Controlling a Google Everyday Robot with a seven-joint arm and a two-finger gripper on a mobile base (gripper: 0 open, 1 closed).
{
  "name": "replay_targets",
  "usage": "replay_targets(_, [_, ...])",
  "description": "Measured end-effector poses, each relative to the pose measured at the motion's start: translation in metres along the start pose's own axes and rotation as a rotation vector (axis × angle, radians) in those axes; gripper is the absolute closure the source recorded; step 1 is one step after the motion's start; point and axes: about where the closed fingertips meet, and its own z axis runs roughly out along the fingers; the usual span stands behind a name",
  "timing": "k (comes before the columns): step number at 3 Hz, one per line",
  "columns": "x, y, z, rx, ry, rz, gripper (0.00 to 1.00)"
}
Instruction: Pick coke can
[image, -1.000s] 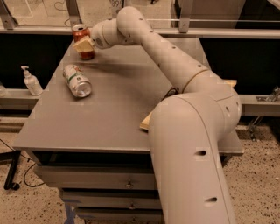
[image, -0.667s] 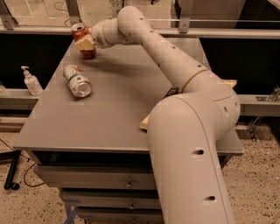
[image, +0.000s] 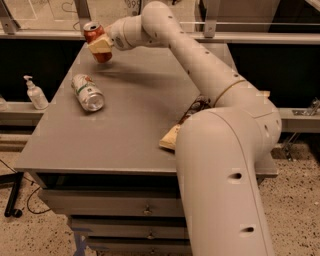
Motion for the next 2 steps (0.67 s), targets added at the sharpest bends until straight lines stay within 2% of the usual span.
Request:
replay_targets(1, [-0.015,-0.013,-0.041,0.009,-0.036,-0.007,1.00])
replay_targets(2, [-0.028,-0.037,-0.103,0.049,-0.060,-0.031,1.00])
